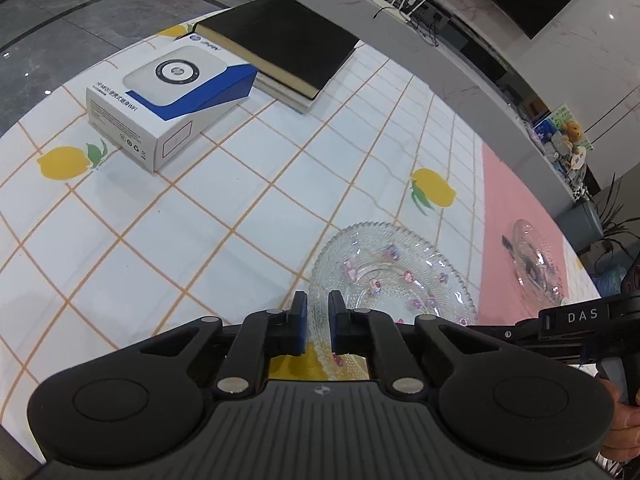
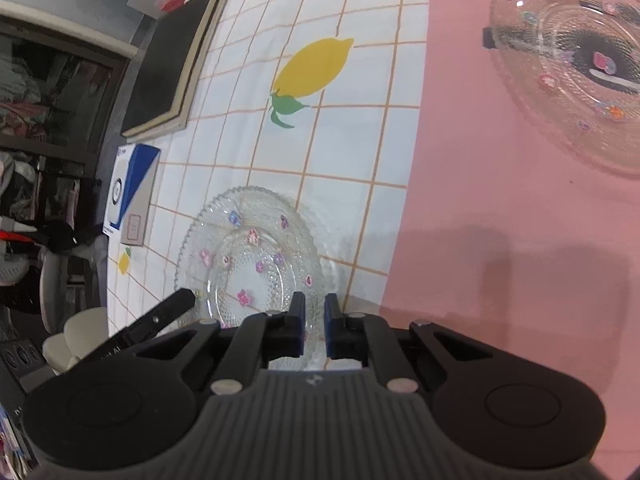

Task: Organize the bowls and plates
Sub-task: 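Close both grippers on the glass plate rim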

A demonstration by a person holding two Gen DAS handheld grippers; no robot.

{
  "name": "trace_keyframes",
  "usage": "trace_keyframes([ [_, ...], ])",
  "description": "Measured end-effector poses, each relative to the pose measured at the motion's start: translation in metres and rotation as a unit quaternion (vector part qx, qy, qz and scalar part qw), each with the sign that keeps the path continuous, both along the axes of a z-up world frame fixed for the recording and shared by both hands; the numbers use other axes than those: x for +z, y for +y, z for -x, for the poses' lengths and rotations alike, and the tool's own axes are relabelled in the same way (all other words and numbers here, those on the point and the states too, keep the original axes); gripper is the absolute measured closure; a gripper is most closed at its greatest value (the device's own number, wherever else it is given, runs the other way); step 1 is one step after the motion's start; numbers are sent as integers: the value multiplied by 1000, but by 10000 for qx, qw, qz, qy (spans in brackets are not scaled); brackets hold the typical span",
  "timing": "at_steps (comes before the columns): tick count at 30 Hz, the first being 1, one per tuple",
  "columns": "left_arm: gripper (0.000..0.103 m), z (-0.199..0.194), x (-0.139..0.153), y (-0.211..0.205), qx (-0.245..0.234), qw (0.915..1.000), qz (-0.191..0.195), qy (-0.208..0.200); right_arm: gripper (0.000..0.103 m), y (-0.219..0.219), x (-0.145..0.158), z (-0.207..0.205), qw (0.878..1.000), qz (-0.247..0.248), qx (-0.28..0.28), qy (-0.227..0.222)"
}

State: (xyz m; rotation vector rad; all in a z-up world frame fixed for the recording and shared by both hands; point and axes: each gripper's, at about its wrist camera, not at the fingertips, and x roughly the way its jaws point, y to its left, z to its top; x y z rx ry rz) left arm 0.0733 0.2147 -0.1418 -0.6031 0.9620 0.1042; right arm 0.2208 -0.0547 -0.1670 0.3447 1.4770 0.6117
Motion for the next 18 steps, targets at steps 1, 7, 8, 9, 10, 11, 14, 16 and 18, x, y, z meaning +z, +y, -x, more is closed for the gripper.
trace_keyframes([
  [1, 92, 1, 2, -1, 8, 10000, 18, -33, 96, -2, 2, 0, 10000, -29, -33, -14],
  [7, 93, 3, 14, -7, 56, 9997, 55, -222, 97, -13, 18, 5, 9996, -147, -168, -161],
  [8, 93, 4, 16, -8, 58, 9997, 69, -241, 97, -16, 21, 6, 9995, -174, -201, -186],
  [9, 92, 4, 18, -10, 56, 9996, 79, -266, 97, -19, 24, 7, 9993, -207, -236, -209],
  [10, 92, 5, 21, -11, 58, 9995, 90, -289, 98, -21, 26, 8, 9991, -244, -269, -227],
  [11, 93, 5, 23, -12, 57, 9994, 92, -317, 98, -25, 29, 9, 9988, -282, -299, -248],
  [14, 93, 7, 35, -19, 62, 9990, 80, -432, 98, -35, 37, 15, 9980, -389, -384, -316],
  [16, 93, 8, 43, -24, 64, 9987, 77, -509, 98, -42, 43, 19, 9972, -460, -442, -380],
  [18, 93, 8, 51, -30, 40, 9983, 54, -573, 97, -51, 49, 23, 9963, -529, -525, -424],
])
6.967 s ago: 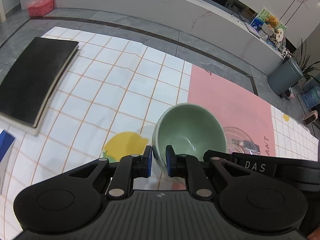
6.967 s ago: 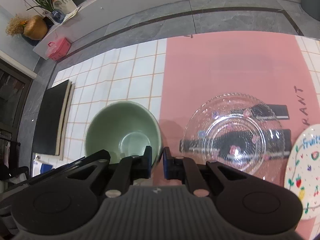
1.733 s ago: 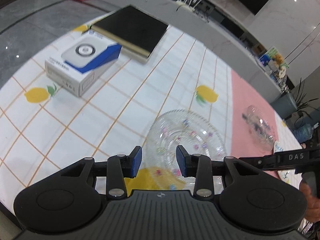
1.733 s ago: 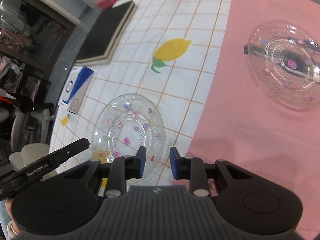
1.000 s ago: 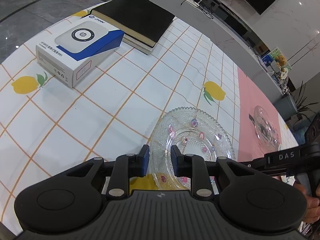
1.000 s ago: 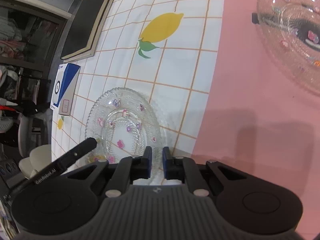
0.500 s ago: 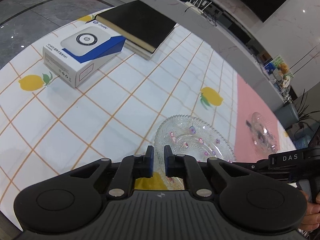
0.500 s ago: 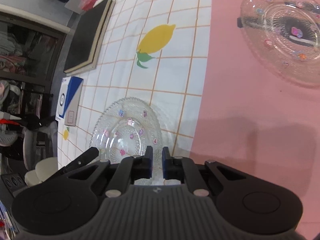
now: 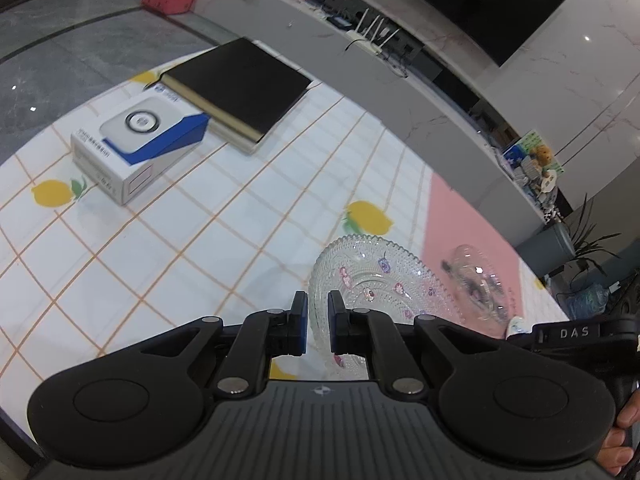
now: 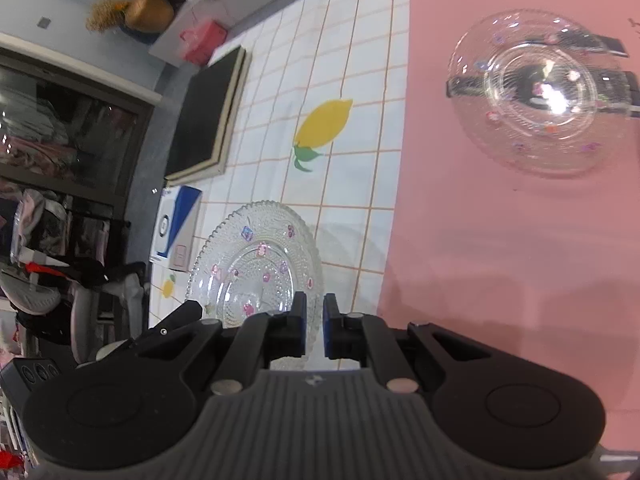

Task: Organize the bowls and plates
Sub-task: 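Close both grippers on the glass plate rim, then carry the glass plate beside the bowl stack and lower it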

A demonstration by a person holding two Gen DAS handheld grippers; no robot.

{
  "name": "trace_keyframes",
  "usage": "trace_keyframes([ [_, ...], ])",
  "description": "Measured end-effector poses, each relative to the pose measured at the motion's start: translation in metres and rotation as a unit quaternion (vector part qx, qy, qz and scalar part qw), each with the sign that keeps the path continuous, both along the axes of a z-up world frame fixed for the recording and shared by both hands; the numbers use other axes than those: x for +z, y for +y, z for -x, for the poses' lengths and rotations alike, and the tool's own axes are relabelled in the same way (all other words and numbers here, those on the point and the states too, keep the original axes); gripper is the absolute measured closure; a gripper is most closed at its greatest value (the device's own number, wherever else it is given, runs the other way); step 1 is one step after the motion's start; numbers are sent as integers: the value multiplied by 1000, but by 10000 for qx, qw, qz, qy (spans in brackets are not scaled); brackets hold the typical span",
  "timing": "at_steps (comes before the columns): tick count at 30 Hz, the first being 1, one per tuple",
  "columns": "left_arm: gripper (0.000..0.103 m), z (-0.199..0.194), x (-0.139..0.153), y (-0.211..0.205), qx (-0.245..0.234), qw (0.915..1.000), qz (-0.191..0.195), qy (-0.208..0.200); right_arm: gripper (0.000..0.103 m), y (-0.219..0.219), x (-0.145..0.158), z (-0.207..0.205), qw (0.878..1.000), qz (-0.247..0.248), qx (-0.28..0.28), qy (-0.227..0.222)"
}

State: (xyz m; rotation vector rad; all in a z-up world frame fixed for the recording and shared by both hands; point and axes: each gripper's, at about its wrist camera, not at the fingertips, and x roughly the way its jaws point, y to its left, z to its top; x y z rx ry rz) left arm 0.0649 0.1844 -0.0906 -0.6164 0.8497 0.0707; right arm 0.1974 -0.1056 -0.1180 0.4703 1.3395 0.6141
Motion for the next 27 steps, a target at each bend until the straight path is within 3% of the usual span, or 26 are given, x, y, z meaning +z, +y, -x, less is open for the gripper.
trace_keyframes([
  [17, 93, 1, 49, -98, -636, 9970, -198, -394, 97, -124, 38, 50, 9937, -467, -923, -430],
  [27, 92, 3, 56, -182, -1301, 9902, -127, -484, 97, -223, 42, 85, 9838, -496, -1626, -574],
])
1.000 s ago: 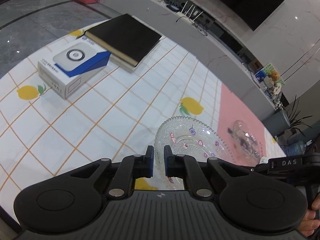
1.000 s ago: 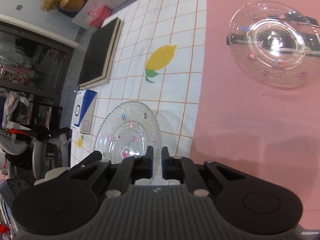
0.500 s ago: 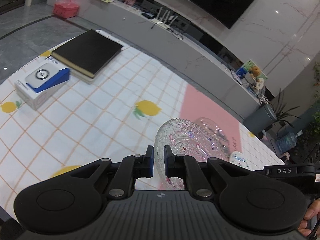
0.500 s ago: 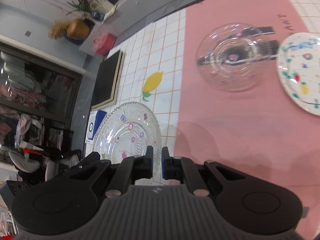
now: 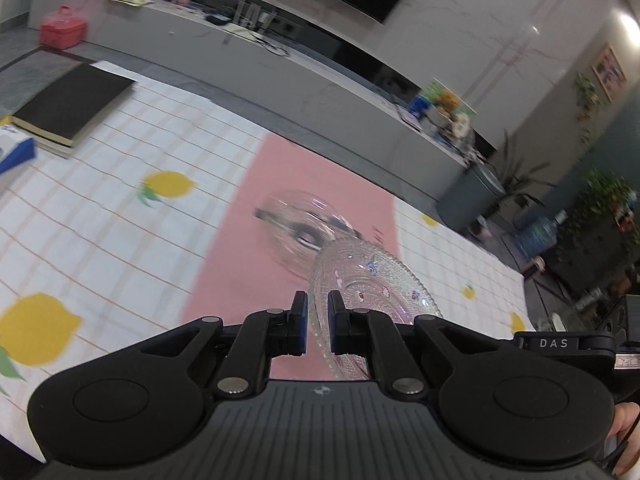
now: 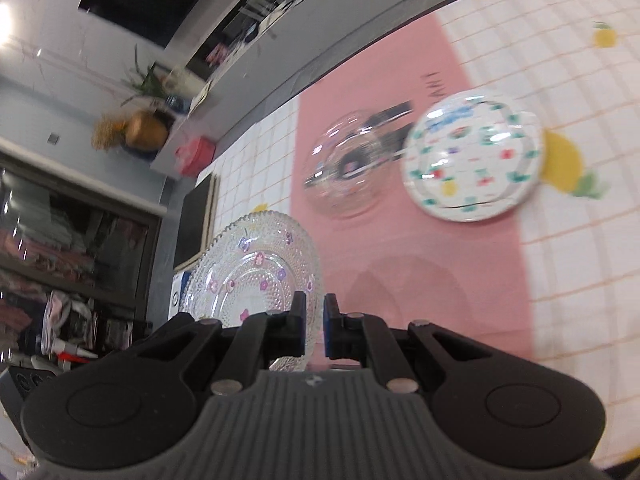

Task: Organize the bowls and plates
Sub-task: 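Carry the glass plate beside the bowl stack and lower it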

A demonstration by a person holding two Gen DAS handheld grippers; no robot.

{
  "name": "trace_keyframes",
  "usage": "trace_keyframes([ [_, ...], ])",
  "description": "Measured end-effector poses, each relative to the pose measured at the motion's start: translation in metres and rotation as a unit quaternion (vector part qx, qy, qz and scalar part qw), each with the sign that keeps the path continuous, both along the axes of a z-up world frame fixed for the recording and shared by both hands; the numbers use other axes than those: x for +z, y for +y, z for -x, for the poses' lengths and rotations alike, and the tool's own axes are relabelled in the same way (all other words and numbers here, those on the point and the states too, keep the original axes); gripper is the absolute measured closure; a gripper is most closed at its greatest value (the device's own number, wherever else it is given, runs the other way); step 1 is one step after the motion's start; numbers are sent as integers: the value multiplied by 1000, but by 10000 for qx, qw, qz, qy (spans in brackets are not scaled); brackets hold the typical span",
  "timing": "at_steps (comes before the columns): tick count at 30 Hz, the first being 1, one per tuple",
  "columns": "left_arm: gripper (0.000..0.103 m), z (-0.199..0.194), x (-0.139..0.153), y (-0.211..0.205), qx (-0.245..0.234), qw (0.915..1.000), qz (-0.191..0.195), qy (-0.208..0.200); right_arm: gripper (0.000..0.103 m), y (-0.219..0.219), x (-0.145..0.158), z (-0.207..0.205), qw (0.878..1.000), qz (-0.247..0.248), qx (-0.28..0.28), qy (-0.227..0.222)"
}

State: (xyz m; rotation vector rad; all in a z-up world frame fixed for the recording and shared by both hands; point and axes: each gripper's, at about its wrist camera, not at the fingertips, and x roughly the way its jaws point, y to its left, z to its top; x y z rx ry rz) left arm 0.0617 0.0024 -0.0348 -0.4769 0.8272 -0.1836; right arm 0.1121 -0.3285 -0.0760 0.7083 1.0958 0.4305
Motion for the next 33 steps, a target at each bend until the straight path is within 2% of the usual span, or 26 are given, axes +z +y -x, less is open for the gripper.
trace_keyframes([
  [8, 93, 8, -17, -60, -486, 9986, 100, 210, 97, -72, -23, 33, 9984, -23, -530, 205],
  [16, 92, 19, -43, -105, -776, 9955, -141, 531, 97, -111, -46, 52, 9958, 203, -810, 386],
  [27, 92, 31, -74, -130, -820, 9901, -561, 991, 97, -126, -94, 62, 9922, 264, -870, 858],
  [33, 91, 33, -84, -133, -781, 9872, -771, 1154, 97, -120, -101, 64, 9922, 388, -778, 888],
])
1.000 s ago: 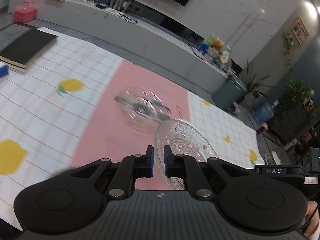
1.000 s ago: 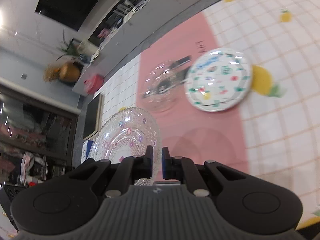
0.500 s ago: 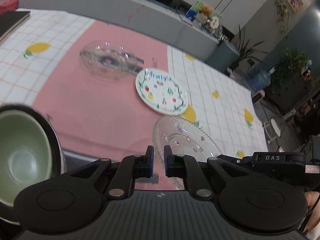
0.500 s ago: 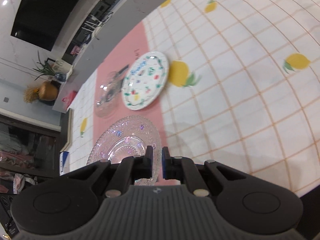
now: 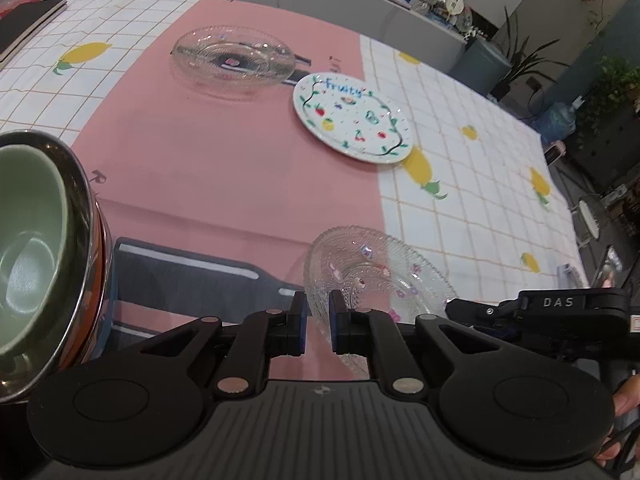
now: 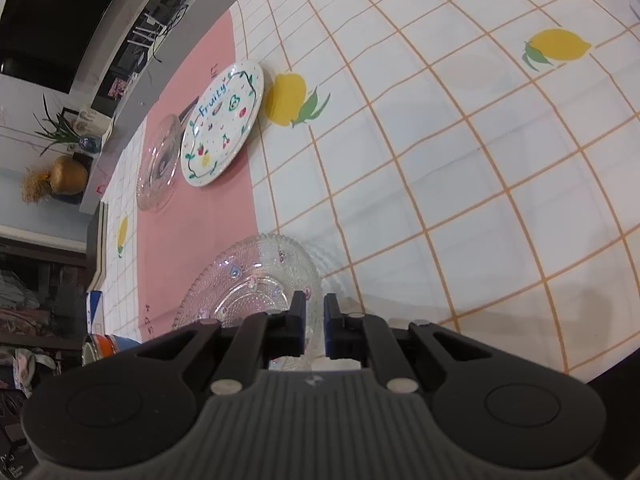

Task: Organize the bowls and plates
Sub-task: 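Carry the glass plate beside the bowl stack and lower it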

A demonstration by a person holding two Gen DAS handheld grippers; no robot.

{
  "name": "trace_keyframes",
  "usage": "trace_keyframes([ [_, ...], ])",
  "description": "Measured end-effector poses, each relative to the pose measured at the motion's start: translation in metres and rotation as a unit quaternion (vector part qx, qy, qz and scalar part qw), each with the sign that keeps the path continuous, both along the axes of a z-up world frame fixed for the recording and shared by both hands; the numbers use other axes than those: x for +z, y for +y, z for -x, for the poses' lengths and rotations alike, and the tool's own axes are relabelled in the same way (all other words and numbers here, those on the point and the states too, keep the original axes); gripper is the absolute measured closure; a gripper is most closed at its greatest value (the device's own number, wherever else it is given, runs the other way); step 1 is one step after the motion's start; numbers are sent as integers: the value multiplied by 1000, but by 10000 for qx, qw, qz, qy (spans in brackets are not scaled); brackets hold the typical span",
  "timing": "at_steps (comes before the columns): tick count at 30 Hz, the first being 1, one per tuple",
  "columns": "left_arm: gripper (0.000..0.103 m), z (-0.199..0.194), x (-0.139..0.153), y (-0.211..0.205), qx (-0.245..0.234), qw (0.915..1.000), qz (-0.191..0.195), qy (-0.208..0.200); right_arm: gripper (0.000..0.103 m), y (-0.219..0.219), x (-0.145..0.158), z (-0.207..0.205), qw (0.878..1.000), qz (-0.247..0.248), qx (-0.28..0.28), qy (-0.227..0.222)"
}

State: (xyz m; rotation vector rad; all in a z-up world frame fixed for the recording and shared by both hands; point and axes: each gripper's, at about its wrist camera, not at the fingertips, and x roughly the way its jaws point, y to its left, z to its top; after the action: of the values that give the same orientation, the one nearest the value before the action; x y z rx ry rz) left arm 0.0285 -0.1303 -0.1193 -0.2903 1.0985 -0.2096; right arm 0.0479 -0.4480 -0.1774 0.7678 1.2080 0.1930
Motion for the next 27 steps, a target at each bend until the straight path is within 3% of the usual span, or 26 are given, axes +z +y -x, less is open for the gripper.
trace_keyframes([
  [10, 91, 6, -12, 2, 72, 9990, -378, 234, 96, 17, 0, -4, 9994, 186, 270, -80],
  [20, 91, 6, -13, 2, 207, 9957, -880, 196, 95, 36, -1, -10, 9986, 263, 453, -106],
  [27, 91, 4, -12, 3, 213, 9952, -936, 192, 94, 43, -1, -10, 9978, 393, 489, -210],
])
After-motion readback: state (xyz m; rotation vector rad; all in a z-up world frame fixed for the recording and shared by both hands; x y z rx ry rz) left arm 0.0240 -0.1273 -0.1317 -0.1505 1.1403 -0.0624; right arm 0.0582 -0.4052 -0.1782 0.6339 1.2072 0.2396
